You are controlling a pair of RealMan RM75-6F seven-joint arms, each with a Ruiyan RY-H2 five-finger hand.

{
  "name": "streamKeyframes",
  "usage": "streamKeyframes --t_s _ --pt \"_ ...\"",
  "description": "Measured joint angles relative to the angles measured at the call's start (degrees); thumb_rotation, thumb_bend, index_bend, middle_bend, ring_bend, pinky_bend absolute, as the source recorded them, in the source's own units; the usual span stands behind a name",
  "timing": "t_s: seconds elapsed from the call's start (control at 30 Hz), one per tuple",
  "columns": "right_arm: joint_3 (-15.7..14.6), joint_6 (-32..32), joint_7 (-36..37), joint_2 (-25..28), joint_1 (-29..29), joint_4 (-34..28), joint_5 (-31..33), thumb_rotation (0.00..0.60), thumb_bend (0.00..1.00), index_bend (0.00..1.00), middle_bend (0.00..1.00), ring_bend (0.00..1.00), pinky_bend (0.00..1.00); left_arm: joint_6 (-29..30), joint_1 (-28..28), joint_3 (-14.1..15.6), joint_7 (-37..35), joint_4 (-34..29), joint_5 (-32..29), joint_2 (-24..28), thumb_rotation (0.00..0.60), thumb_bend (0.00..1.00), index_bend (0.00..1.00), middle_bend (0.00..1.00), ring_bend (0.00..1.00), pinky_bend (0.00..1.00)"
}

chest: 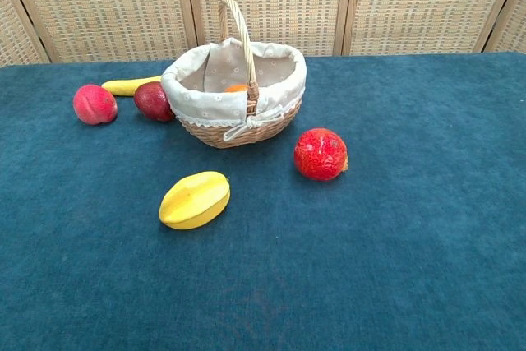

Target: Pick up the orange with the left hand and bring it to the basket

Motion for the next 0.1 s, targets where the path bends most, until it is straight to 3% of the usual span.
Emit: streamKeyframes --t_s 0.1 --pt "-0.1 0.04 0.55 0.17 0.01 -0.01 -0.27 0.6 0.0 0.0 0.0 0.0 0.0 4.97 5.87 3.1 3.08 -4.82 -0.96 1.12 0.6 0.0 0.0 0.0 0.0 0.0"
